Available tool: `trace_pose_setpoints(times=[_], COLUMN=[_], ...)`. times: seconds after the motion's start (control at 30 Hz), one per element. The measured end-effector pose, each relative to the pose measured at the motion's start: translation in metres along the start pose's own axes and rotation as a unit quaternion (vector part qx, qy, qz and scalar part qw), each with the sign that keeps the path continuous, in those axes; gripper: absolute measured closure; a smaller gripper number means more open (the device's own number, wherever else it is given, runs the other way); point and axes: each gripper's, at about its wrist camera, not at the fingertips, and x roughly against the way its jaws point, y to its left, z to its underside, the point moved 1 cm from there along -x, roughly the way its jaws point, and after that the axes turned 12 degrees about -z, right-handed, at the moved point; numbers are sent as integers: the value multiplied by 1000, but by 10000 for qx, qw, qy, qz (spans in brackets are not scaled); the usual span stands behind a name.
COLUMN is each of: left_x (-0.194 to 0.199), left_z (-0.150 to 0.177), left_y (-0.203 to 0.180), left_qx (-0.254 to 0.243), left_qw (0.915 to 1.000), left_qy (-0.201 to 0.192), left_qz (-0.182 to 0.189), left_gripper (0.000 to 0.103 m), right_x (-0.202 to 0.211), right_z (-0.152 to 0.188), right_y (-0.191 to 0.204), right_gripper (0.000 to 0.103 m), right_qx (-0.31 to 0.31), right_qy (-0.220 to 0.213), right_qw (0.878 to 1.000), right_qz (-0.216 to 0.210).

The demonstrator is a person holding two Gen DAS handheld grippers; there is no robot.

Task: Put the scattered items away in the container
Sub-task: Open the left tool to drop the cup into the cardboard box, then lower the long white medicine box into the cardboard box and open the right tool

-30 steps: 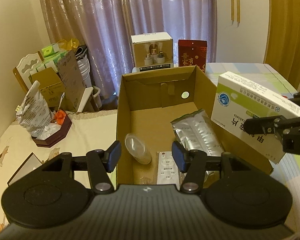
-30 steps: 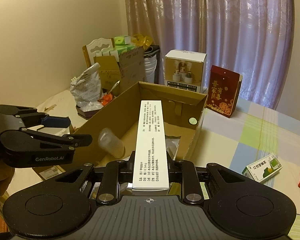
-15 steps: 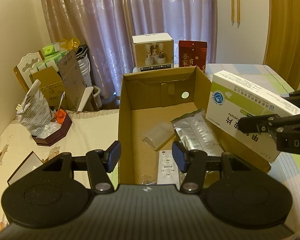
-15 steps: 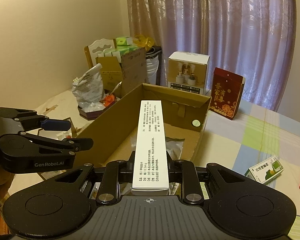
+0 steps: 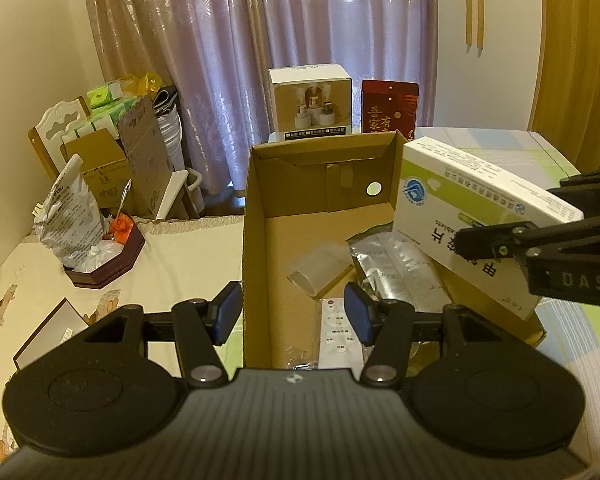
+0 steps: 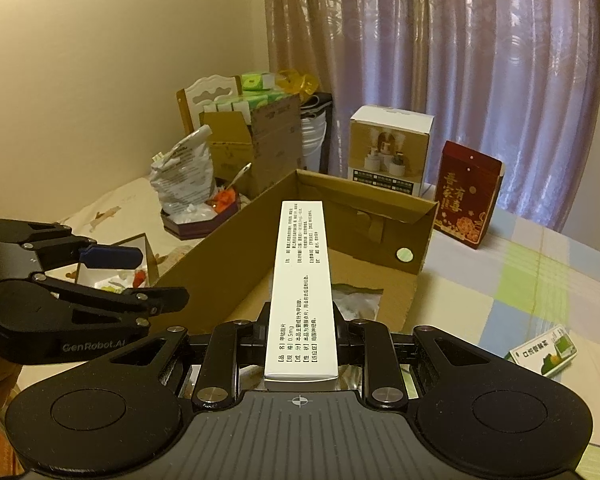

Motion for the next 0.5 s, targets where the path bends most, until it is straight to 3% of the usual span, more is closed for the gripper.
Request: trace_pose_setpoints(times=[0.5], left_x=[-1], left_z=[-1], left_y=[2], left_qx=[50], left_qw=[10000], left_qy=[4], left_qz=[12], left_gripper=[51], right_x=[-17], right_z=[-10], right_y=[5], right_gripper=[76], right_qx=[145], right_qy=[4], right_qw=[9999], right_qz=[-23])
